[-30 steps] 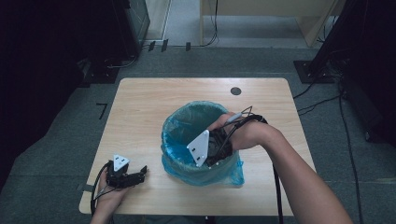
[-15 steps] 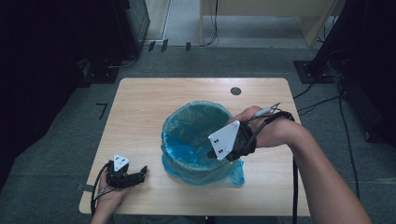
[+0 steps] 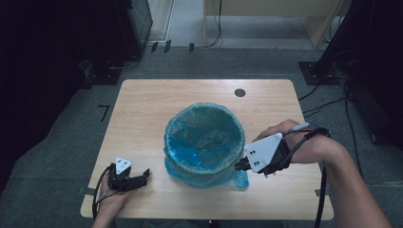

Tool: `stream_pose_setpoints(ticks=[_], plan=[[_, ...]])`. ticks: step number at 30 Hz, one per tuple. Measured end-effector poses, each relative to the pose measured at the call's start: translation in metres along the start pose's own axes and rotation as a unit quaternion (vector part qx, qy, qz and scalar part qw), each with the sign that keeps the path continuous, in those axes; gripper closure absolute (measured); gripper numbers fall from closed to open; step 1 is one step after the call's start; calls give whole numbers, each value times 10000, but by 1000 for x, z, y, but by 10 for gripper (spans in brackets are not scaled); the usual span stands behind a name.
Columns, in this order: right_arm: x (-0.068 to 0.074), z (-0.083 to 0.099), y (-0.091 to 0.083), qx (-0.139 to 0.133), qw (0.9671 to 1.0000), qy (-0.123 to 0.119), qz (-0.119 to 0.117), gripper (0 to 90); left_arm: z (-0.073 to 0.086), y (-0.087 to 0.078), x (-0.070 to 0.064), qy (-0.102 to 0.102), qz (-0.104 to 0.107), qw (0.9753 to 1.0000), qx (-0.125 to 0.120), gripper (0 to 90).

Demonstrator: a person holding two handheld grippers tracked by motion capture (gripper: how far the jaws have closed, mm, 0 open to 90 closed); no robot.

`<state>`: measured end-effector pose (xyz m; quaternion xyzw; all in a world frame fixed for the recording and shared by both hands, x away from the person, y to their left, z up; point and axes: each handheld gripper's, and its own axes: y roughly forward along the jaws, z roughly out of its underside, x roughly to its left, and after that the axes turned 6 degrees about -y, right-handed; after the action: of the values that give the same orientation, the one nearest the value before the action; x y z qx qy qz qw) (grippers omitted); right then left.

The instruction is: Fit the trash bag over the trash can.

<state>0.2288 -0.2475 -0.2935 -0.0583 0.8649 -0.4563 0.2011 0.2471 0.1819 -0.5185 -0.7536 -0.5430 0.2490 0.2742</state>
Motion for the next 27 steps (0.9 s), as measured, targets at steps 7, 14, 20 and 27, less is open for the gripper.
stream_pose_setpoints(ticks=[7, 14, 20, 27], plan=[[19, 28, -1, 1, 9988, 454, -174, 768, 0, 0, 0, 0, -3, 10000, -5, 123], [35, 51, 14, 35, 9856, 1623, -469, 311, 0, 0, 0, 0, -4, 10000, -6, 123], [42, 65, 25, 247, 9809, 1931, 0, 134, 0, 0, 0, -4, -8, 10000, -5, 123], [47, 88, 37, 241, 9684, 2428, 513, 0, 0, 0, 0, -7, -10, 10000, -7, 123]])
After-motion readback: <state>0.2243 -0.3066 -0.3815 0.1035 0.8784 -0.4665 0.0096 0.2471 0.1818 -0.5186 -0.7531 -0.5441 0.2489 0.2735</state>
